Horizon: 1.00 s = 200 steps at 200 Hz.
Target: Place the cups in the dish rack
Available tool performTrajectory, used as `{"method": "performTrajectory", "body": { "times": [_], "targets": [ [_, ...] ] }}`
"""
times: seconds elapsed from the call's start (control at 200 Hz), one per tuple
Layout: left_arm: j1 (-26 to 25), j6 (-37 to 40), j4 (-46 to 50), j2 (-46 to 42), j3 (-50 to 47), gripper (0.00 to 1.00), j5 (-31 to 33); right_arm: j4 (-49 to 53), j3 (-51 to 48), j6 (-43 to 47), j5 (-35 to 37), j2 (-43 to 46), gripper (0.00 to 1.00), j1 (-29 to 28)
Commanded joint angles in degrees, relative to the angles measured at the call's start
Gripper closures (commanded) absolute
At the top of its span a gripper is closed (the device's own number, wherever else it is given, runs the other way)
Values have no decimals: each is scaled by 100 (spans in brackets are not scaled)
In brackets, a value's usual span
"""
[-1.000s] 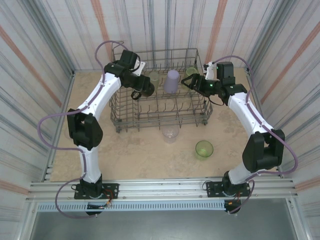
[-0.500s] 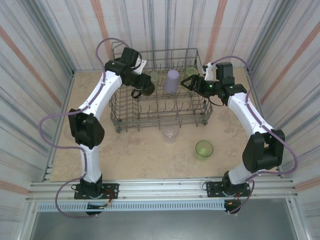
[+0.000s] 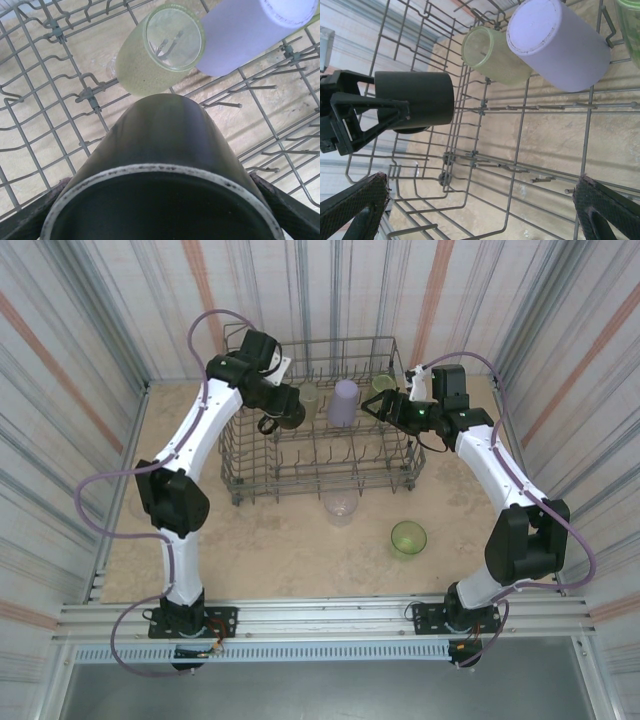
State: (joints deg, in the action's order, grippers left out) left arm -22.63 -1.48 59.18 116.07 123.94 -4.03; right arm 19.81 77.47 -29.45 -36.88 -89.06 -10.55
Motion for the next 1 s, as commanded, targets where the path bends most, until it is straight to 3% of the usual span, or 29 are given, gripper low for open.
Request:
{"method": "performTrajectory", "body": {
  "times": [0.0,0.997],
  "targets": [
    [-39,107,-85,54,-37,100,134,128,20,113,40,102,1,-36],
    [-81,104,-320,1006,-77,100,529,155,-72,127,32,141,1,-48]
  ]
}}
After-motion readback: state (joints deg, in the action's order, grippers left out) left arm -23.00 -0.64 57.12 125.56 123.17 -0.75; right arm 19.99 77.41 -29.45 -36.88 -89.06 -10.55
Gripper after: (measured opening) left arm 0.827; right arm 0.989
